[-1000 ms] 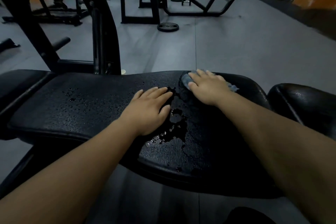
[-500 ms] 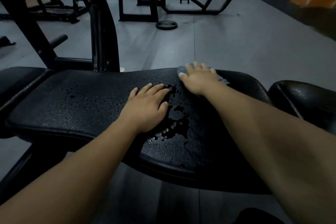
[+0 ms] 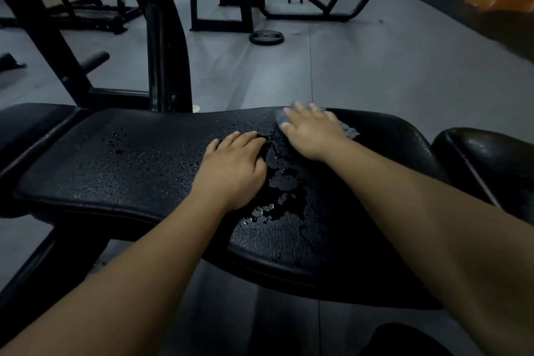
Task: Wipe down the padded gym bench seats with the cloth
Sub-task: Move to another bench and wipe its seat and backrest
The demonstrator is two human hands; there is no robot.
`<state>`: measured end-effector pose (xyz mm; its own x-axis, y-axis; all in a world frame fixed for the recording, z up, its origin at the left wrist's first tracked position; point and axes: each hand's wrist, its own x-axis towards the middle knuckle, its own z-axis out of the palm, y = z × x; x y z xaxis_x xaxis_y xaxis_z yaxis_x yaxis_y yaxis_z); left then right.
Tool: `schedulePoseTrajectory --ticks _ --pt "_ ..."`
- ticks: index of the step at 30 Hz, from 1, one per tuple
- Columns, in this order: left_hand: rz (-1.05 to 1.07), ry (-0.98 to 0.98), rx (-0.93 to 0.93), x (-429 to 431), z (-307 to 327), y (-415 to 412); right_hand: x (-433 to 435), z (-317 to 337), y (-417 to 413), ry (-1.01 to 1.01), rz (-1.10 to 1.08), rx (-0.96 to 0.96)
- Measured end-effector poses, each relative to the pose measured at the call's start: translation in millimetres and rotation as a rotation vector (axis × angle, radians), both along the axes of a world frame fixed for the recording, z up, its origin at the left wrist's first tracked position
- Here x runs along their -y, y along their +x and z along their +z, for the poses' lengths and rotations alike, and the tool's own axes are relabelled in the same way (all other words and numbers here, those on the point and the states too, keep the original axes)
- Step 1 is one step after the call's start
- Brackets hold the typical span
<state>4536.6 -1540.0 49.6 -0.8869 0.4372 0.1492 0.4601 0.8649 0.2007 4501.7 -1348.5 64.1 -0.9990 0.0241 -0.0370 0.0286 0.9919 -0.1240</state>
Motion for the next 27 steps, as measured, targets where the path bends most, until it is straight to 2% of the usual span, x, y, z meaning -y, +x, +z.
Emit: schedulePoseTrajectory --ticks 4,7,9,12,15,18,21,24,27 --pt "0.0 0.003 -0.008 0.0 -0.3 -2.4 -13.6 -5.4 73.0 -0.025 0.263 -0.025" --pt "-0.008 0.002 0.005 0.1 0.0 -3.7 -39.9 -2.7 53.4 0.012 0.086 0.014" --pt "-0.016 -0.008 0.013 -1.6 -0.5 -3.2 -23.2 -0.6 38.9 0.022 -0.051 0.017" --pt "-0.009 -0.007 0.008 -0.7 -2.2 -3.7 26.1 -7.3 70.4 0.008 0.063 0.01" --pt "-0.016 -0.021 0.008 0.6 -1.2 -5.3 22.8 -7.9 136.2 -0.029 0.191 0.001" --pt "-0.039 -0.043 0.034 2.5 2.3 -5.7 -7.0 -5.4 123.8 -0.031 0.075 0.056" --pt "-0.08 -0.058 0.041 9.2 8.8 -3.5 15.3 -4.5 103.0 0.003 -0.087 0.016" --pt "-0.112 -0.012 0.044 22.3 8.7 9.8 49.7 -5.8 139.3 0.009 0.056 -0.017" --pt "-0.125 0.061 0.04 34.4 3.5 24.4 33.9 -0.7 182.0 -0.053 0.154 0.011"
